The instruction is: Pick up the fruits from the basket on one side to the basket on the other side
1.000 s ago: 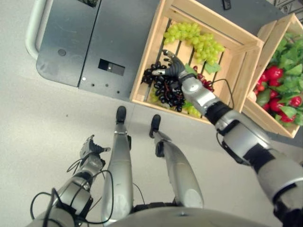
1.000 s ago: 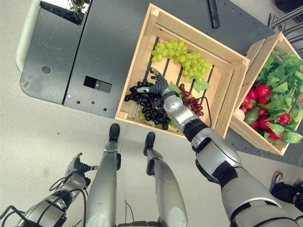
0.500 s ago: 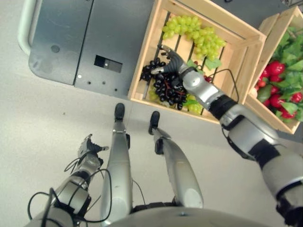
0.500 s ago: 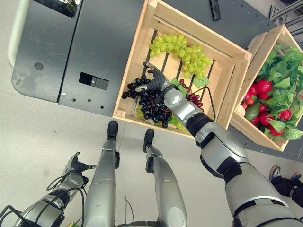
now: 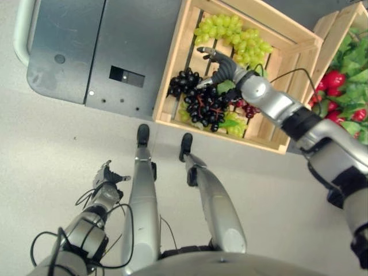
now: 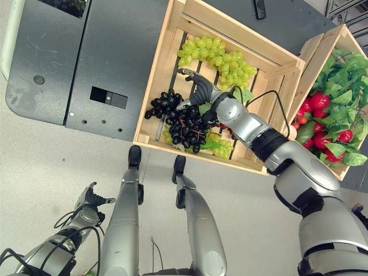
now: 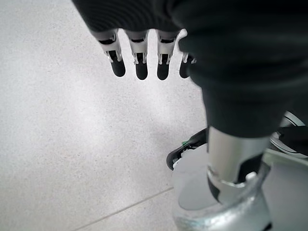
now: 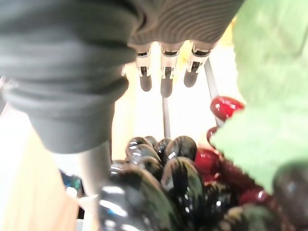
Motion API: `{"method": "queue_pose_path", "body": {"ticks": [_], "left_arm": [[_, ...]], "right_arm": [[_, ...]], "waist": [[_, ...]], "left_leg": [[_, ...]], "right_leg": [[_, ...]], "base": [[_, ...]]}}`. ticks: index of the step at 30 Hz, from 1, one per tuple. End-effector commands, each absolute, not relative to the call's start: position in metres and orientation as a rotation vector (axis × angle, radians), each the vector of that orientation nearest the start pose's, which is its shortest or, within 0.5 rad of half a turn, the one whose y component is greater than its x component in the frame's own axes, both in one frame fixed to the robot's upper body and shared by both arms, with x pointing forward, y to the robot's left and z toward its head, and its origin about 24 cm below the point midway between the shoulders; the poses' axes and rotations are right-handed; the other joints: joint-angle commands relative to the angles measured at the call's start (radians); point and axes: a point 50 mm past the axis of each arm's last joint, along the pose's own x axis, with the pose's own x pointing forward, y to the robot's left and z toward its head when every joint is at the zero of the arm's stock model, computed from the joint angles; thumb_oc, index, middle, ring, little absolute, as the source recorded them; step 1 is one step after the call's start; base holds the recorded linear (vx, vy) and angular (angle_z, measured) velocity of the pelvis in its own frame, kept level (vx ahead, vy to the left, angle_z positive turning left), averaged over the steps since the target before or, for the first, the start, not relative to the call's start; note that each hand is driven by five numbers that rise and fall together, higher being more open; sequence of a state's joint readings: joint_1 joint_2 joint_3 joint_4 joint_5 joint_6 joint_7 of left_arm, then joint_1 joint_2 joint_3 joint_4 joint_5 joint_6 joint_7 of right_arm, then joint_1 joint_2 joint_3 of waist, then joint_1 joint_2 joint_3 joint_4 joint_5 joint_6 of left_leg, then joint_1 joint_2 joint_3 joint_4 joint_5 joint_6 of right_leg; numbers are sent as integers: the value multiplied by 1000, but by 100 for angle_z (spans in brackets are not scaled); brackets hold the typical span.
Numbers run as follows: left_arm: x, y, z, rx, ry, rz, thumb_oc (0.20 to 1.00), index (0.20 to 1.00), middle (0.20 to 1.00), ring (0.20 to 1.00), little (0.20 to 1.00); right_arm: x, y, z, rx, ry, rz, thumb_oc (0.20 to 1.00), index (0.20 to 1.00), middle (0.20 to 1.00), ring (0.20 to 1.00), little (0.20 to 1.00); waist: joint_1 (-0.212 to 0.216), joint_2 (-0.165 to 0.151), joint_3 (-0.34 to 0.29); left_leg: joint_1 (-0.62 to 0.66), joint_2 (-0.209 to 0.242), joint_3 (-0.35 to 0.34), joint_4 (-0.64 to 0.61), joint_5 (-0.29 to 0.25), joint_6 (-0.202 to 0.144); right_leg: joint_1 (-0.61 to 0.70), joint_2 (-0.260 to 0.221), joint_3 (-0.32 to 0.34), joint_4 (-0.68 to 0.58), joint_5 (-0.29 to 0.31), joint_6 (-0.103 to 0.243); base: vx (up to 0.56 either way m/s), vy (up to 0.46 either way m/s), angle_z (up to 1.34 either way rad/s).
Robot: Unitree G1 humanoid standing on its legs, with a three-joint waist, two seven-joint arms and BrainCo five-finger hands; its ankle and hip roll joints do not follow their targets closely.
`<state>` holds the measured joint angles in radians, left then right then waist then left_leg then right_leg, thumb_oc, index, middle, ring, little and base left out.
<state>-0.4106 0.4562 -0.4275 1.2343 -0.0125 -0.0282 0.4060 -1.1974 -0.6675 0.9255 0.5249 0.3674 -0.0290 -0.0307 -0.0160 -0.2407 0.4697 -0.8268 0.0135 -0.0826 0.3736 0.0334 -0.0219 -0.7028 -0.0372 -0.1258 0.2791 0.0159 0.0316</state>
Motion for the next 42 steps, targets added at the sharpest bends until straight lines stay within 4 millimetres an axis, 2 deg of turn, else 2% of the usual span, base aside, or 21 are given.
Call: {"method": "queue_pose_path", "body": {"ticks": [1,5,10,20,28,42], "left_arm": [[232,311,-65,842,717,353,1000,1000,1000,1000,1000],[228,316,-65,838,724,346,1000,1000,1000,1000,1000],[226,321,-63,846,723,338,1000,1000,1000,1000,1000],[231,321,-59,860,713,327,1000,1000,1000,1000,1000],[233,318,-60,861,711,319,1000,1000,1000,1000,1000],[238,314,-58,887,696,311,1000,1000,1000,1000,1000]], "right_arm": [[374,-110,255,-835,-438,486,1000,1000,1000,1000,1000],[360,-115,266,-879,-455,577,1000,1000,1000,1000,1000],[351,-118,275,-940,-453,627,1000,1000,1000,1000,1000],[345,-113,273,-948,-452,677,1000,1000,1000,1000,1000],[346,-112,267,-914,-449,670,1000,1000,1000,1000,1000],[357,-103,240,-761,-398,643,1000,1000,1000,1000,1000]], "waist": [[24,-106,50],[25,-126,50],[26,-133,50],[28,-129,50],[26,-116,50],[23,-87,50]], "left_leg": [[32,-39,6,39,-37,3],[35,-37,3,44,-41,1],[36,-35,-1,51,-45,-1],[30,-38,-5,51,-44,-2],[18,-39,-5,58,-46,0],[-15,-43,0,66,-45,4]], "right_leg": [[-6,-14,-11,-13,109,54],[1,-14,-14,-13,109,55],[5,-11,-16,-11,106,55],[4,-10,-19,-11,103,54],[-9,-12,-16,-5,102,53],[-45,-14,-9,3,102,52]], "base": [[0,0,0],[1,-4,1],[1,1,1],[0,0,0],[0,0,0],[0,0,0]]}}
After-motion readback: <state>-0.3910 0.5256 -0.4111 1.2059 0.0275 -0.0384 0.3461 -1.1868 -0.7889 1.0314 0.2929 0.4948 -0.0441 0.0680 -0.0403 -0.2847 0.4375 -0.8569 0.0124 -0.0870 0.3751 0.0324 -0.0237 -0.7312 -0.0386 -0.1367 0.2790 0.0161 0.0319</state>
